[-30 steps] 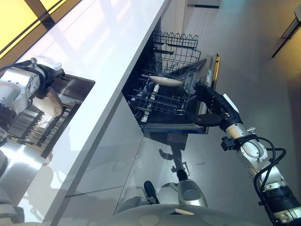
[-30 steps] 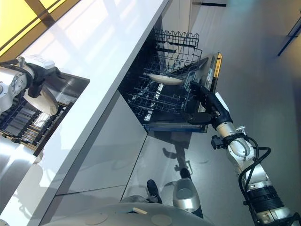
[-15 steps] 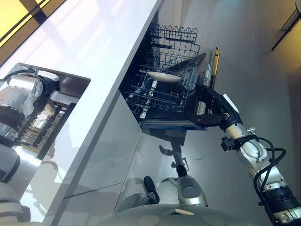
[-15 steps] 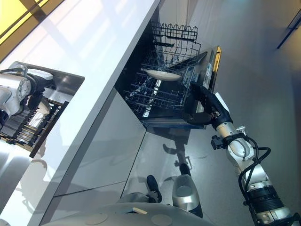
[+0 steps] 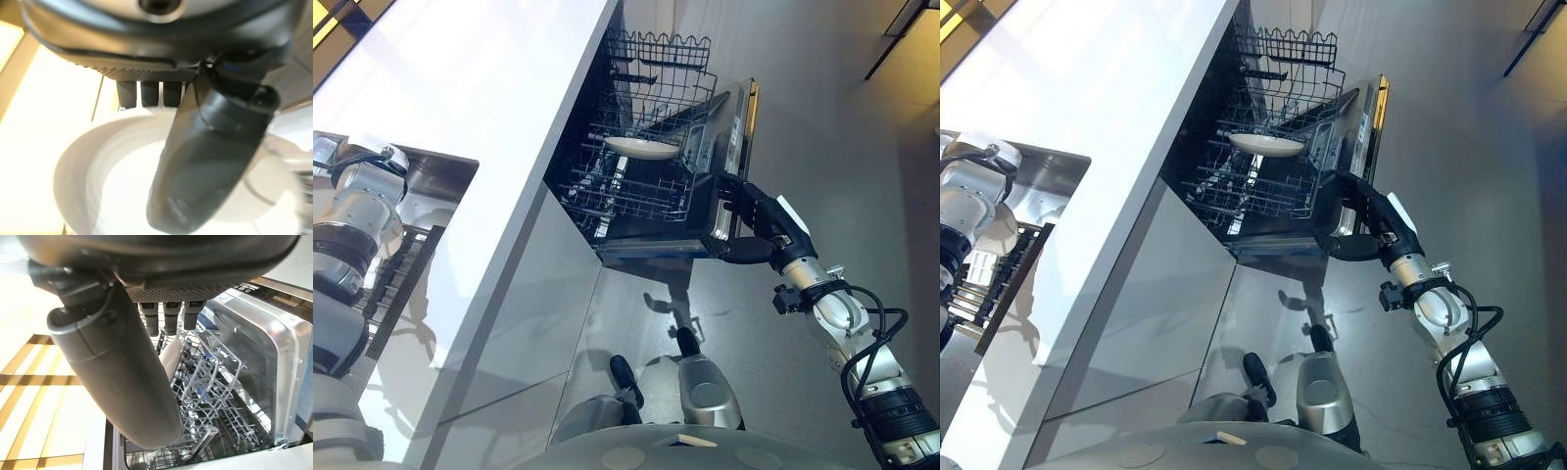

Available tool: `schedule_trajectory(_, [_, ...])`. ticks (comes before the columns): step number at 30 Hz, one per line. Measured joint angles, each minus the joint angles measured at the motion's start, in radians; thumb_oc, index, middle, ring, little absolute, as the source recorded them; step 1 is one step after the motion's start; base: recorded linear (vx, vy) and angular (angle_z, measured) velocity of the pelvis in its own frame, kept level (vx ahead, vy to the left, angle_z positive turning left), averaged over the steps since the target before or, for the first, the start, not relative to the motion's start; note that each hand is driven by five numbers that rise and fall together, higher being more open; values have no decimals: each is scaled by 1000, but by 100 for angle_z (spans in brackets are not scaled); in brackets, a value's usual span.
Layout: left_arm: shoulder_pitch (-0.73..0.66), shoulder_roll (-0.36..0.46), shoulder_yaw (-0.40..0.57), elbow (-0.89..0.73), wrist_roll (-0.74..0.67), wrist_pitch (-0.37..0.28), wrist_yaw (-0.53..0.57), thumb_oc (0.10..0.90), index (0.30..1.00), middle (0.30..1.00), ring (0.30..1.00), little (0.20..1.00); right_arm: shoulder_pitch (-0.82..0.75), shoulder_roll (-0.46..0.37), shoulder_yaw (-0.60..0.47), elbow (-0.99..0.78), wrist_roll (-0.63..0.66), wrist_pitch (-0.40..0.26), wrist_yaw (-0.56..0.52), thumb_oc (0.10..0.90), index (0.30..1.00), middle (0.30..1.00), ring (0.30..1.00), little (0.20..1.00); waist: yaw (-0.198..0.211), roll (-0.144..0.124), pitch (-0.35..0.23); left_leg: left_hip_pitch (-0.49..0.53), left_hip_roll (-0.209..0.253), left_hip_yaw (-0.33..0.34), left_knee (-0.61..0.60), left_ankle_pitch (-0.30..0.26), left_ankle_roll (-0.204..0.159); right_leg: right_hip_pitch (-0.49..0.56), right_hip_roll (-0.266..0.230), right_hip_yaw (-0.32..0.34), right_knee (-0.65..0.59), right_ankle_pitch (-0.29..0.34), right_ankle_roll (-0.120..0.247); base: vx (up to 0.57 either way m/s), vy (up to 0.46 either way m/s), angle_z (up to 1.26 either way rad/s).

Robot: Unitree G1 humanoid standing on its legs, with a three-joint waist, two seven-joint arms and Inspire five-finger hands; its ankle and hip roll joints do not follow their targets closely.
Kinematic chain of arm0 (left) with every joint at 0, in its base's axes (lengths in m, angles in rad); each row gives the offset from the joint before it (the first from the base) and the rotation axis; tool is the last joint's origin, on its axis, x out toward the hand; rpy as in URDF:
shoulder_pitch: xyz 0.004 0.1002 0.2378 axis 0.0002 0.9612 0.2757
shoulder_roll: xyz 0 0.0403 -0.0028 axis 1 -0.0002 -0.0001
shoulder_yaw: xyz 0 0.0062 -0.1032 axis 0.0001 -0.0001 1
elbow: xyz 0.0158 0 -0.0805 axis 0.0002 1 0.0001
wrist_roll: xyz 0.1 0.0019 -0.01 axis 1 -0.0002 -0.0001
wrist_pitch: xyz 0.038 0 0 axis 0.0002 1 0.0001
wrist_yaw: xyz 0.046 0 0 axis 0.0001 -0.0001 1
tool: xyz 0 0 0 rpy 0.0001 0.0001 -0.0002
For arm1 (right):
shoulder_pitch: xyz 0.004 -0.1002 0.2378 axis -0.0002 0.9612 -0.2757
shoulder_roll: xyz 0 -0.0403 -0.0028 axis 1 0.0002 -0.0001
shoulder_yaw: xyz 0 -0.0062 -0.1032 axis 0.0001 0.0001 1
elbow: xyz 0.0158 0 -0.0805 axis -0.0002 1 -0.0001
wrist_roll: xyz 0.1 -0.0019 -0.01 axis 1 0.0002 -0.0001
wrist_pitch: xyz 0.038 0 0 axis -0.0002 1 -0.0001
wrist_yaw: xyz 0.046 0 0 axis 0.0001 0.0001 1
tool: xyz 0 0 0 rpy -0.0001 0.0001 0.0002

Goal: Pick up plates and place into dishwasher.

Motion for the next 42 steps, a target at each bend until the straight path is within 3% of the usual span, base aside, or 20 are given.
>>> schedule_trajectory(7, [87,0,70,-63,-61,25,249,100,300,300,300,200,0,6,7,0,0,-1,3,800,900,900,900,900,31,-1,0,-1,0,-23,0,3,3,11,-4,-27,-3,0,0,-9,-36,10])
schedule_trajectory(12, [96,24,136,-106,-282,25,369,100,300,300,300,200,2,9,7,0,0,-3,10,800,900,900,900,900,53,-1,1,27,0,-51,0,4,3,60,-11,-56,-24,0,0,-17,-71,18])
schedule_trajectory(18, [134,52,209,-193,-457,16,437,100,300,300,300,200,1,9,5,0,2,-13,9,800,900,900,900,900,75,-3,-1,32,2,-73,0,10,1,88,-14,-85,-42,0,-1,-66,-111,14])
schedule_trajectory(25, [265,84,380,-388,-611,-48,538,100,300,300,300,200,-19,14,2,-12,3,-30,5,800,900,900,900,900,134,-28,-15,36,15,-118,0,18,-10,136,-10,-131,-89,9,-13,-73,-123,18])
schedule_trajectory(31, [376,109,524,-536,-682,-92,640,100,300,300,300,200,-101,50,-6,-85,3,-35,-52,800,900,900,900,900,174,-69,-41,42,25,-139,0,18,-23,176,2,-150,-147,27,-26,-53,-95,12])
schedule_trajectory(36, [435,108,624,-671,-749,-135,716,100,300,300,300,200,-163,50,-8,-140,3,-43,-70,800,900,900,900,900,204,-70,-46,43,29,-165,0,22,-30,203,2,-177,-173,32,-33,-59,-96,17])
schedule_trajectory(42, [435,66,639,-796,-800,-184,752,100,300,300,300,200,-243,52,36,-158,-2,-44,-91,800,900,900,900,900,223,-67,-79,41,27,-187,0,24,-33,224,4,-198,-194,34,-33,-53,-82,12])
